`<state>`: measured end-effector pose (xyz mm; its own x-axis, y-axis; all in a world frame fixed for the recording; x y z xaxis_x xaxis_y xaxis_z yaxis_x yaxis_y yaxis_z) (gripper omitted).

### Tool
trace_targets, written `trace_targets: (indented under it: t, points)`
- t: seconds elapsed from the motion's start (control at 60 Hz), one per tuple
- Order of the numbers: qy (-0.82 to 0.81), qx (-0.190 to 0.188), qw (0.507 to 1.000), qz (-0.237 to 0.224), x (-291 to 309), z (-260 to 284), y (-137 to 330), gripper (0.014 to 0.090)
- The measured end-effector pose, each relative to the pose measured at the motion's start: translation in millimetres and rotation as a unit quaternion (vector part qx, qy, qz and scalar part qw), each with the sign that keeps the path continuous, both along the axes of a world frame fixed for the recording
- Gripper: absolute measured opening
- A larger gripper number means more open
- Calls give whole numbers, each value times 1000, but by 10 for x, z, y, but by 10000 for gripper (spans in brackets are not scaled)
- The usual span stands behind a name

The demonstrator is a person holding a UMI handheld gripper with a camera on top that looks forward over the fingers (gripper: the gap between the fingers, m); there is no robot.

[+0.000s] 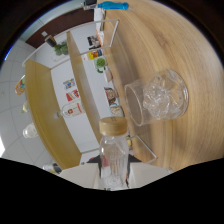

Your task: Make me a cup of Mount Fuji.

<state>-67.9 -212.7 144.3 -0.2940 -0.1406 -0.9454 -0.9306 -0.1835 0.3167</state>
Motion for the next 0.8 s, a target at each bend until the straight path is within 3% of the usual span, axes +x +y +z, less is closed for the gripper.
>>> trace_targets:
  t: [0.3,0.483,0.617,0.8]
  points:
    - [12,-1,1000,6,-3,14,-14,397]
    - [-189,31,981,12,58,385,-64,399]
    - [-422,55,905,-2,143,707,-84,397]
    - [-672,56,738,13,42,598,16,396]
